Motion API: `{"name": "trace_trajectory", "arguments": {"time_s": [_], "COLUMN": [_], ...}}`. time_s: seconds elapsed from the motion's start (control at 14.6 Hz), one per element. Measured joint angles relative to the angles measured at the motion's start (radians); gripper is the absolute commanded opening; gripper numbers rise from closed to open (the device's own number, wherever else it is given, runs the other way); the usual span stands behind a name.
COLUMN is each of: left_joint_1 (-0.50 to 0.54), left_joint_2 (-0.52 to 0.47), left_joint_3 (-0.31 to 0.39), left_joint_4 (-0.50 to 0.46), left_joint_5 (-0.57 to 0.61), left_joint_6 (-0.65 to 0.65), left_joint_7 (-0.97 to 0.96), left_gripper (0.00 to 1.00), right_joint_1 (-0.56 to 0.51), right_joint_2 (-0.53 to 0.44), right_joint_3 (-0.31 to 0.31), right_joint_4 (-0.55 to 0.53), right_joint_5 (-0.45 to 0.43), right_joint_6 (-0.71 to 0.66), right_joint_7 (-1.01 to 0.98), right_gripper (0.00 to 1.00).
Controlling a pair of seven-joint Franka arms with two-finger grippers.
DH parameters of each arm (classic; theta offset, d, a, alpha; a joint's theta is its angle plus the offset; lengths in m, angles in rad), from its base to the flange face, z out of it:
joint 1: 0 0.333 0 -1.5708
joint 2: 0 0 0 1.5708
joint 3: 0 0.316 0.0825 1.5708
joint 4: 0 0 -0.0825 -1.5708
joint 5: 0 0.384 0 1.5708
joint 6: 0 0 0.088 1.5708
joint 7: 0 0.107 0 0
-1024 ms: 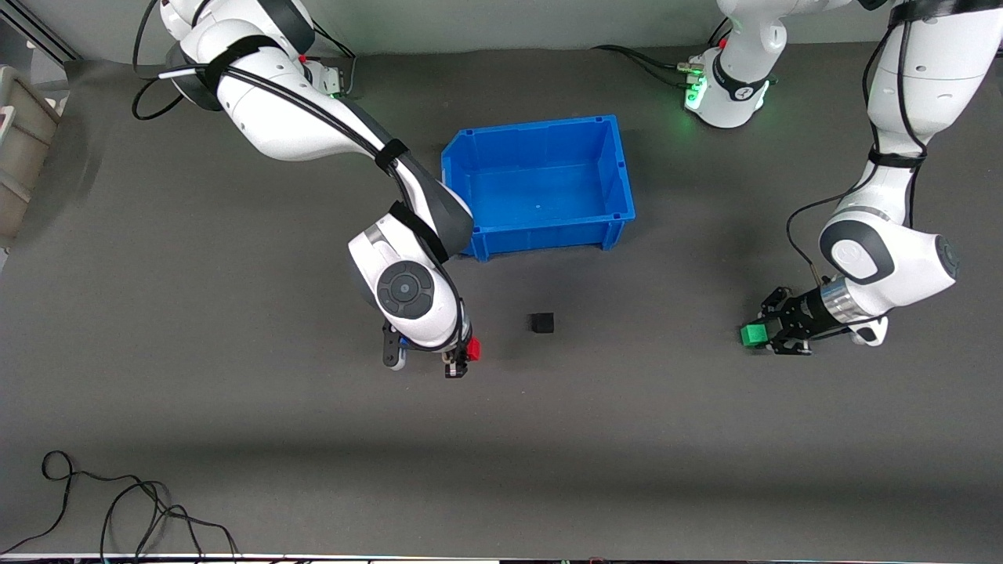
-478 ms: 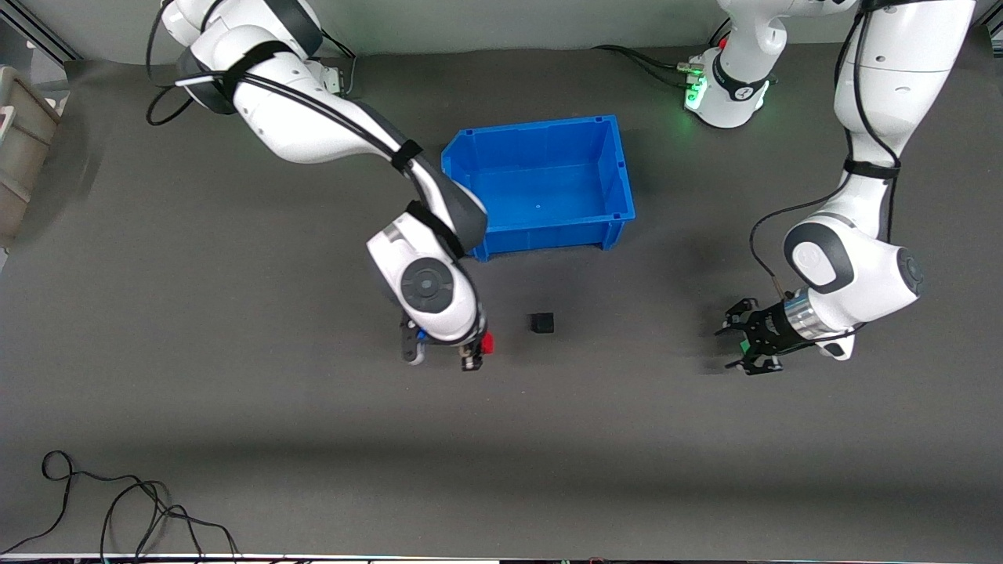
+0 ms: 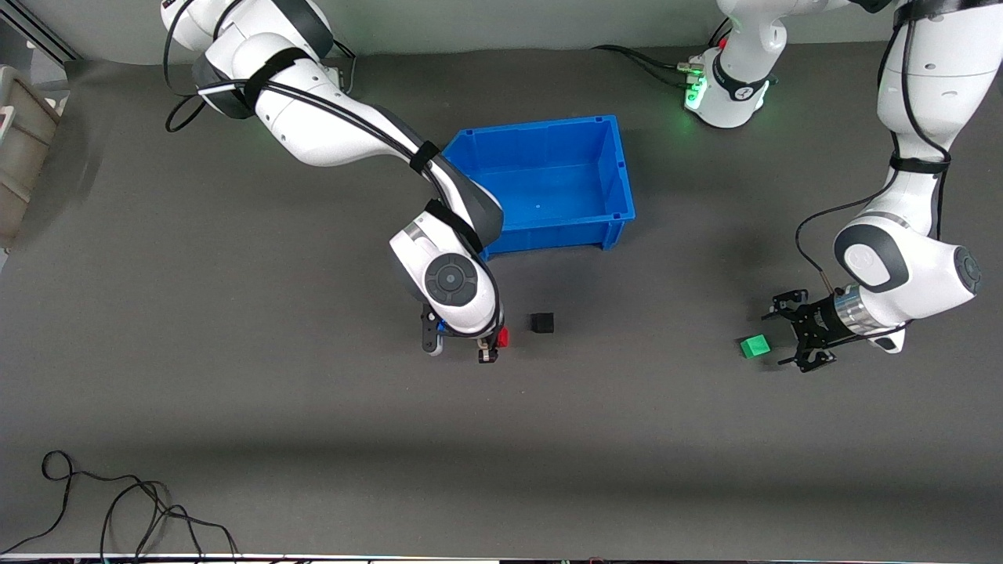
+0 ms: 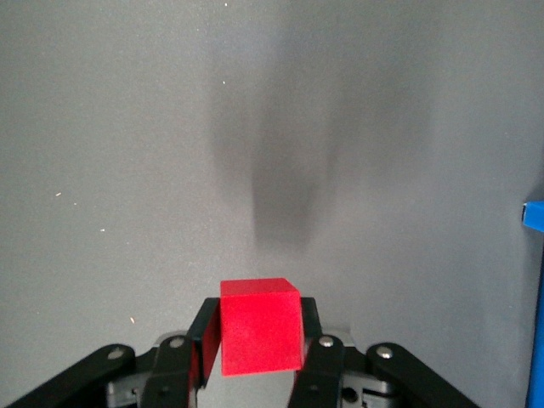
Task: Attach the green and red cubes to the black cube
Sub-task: 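Carry the red cube beside the black cube while the left gripper carries green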
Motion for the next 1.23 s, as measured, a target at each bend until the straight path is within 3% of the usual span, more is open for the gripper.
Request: {"name": "trace_trajectory", "arguments": {"time_s": [0.2,0.27,0.41,0.48,0.55,0.96,1.23], "left_joint_1": [-0.015,-0.017,-0.017,-0.018,-0.020,-0.039,-0.157], "left_joint_2": [0.027,0.029,0.029,0.029,0.029,0.021,0.000], "left_joint_3": [-0.010,-0.011,-0.011,-0.012,-0.012,-0.016,-0.026], "left_joint_4": [0.000,0.000,0.002,0.002,0.002,0.022,0.063], "left_joint_5": [0.000,0.000,0.000,0.000,0.000,0.000,-0.001], "left_joint_6": [0.029,0.030,0.030,0.031,0.031,0.023,0.021], "left_joint_7": [0.000,0.000,0.000,0.000,0.000,-0.004,-0.090], "left_gripper": [1.00,0.89,0.40,0.28,0.23,0.23,0.23], "right_joint_1": [0.000,0.000,0.001,0.007,0.016,0.038,0.048], "right_joint_2": [0.000,0.000,0.000,0.002,0.006,0.047,0.063], "right_joint_3": [0.000,0.000,0.000,0.001,0.002,0.001,0.002], "right_joint_4": [0.000,0.000,-0.002,-0.004,-0.004,-0.004,-0.005], "right_joint_5": [0.000,0.000,0.000,0.001,0.002,0.027,0.037], "right_joint_6": [0.000,0.000,0.000,0.000,0.000,0.025,0.131], "right_joint_7": [0.000,0.000,0.000,0.000,0.004,0.062,0.071], "right_gripper": [0.18,0.18,0.18,0.17,0.17,0.17,0.17]}}
